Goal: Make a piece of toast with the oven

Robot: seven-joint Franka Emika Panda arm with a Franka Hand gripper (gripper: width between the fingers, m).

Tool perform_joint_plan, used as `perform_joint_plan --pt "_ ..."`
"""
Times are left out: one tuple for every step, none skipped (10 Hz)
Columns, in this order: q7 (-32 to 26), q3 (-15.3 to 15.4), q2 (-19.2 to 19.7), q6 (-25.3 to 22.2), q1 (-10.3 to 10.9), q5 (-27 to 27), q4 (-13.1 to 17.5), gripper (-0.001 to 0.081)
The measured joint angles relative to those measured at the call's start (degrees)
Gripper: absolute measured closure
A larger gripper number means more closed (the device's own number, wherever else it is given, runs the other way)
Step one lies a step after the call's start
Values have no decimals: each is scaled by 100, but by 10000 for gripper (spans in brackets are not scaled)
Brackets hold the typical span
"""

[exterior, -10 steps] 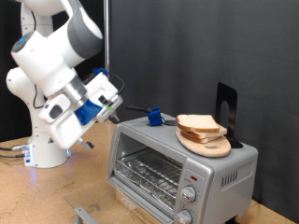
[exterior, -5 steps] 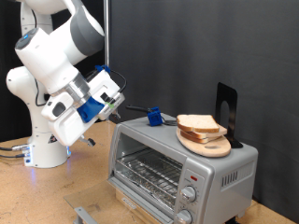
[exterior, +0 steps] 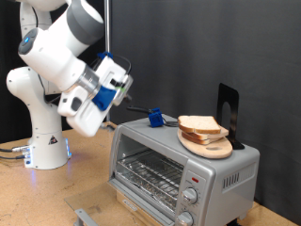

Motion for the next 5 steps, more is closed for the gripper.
perform_joint_plan --pt "-281 36 -127 -85 69 42 20 -2" --pt "-487 143 -277 -61 122 -78 31 -2" --pt "-653 314 -436 86 154 -401 41 -2" --pt "-713 526 -595 323 173 -790 48 -2" --pt "-732 751 -741 550 183 -1198 63 -2"
